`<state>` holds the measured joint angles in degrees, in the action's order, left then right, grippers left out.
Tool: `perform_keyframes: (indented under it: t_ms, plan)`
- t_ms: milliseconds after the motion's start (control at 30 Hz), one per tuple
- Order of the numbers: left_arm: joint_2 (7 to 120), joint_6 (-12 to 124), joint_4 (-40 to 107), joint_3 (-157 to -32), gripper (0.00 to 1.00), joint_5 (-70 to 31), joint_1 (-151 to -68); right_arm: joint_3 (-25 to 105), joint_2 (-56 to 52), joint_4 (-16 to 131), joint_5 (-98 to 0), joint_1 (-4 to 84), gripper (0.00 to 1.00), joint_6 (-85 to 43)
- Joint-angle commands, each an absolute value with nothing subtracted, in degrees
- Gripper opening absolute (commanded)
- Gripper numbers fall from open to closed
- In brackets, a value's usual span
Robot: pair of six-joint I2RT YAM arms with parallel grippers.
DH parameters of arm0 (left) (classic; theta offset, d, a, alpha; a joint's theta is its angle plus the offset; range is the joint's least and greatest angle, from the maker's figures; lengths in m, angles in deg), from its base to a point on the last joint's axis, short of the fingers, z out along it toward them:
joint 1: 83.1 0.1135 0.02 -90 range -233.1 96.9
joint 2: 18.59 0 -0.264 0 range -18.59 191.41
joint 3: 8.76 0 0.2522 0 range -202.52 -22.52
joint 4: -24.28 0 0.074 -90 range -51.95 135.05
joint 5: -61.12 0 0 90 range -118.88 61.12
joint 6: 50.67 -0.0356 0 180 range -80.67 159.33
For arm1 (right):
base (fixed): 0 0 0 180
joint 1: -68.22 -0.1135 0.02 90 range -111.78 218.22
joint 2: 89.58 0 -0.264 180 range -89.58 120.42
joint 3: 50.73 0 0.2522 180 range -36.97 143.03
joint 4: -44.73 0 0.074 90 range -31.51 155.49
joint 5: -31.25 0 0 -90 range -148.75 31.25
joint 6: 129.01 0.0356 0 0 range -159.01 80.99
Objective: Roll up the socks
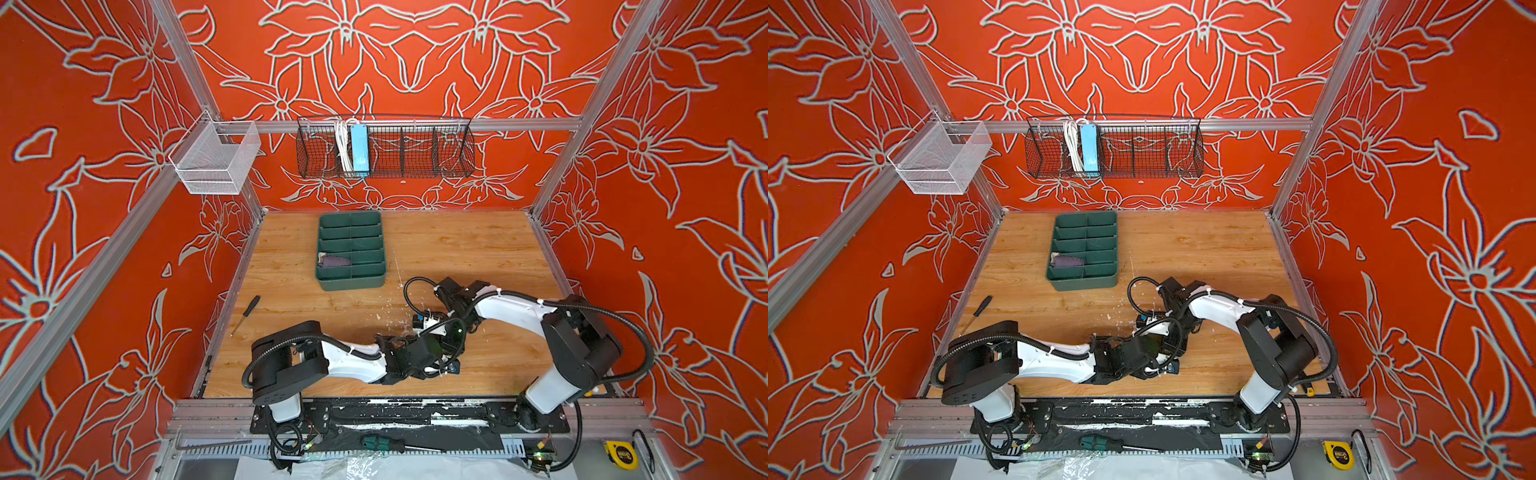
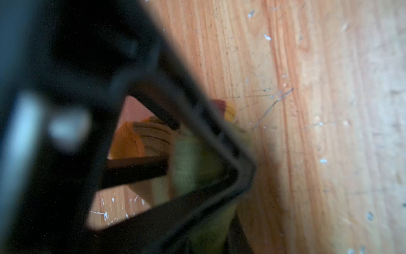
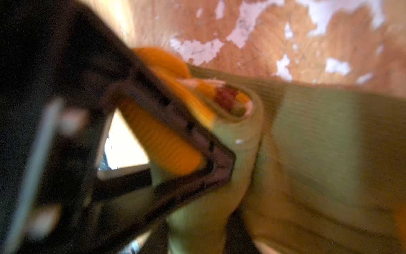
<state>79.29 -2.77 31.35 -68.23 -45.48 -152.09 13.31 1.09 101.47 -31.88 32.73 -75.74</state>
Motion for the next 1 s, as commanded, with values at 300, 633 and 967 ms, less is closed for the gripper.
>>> perform_keyframes:
  t_ms: [300, 633, 967]
  plan:
    - [77.2, 5.7, 50.5, -68.0, 0.0, -39.4, -152.0, 2.8, -21.7, 73.2, -69.3, 39.3, 0.69, -74.7]
    - [85.9, 13.8, 72.0, -86.7, 0.0, -24.3, -145.3, 0.1, -39.0, 55.7, -86.5, 51.3, 0.7, -58.8]
    - [101.3, 16.5, 86.4, -100.7, 0.0, 5.3, -133.1, -2.5, -58.7, 73.4, -48.0, 51.1, 0.65, -72.9]
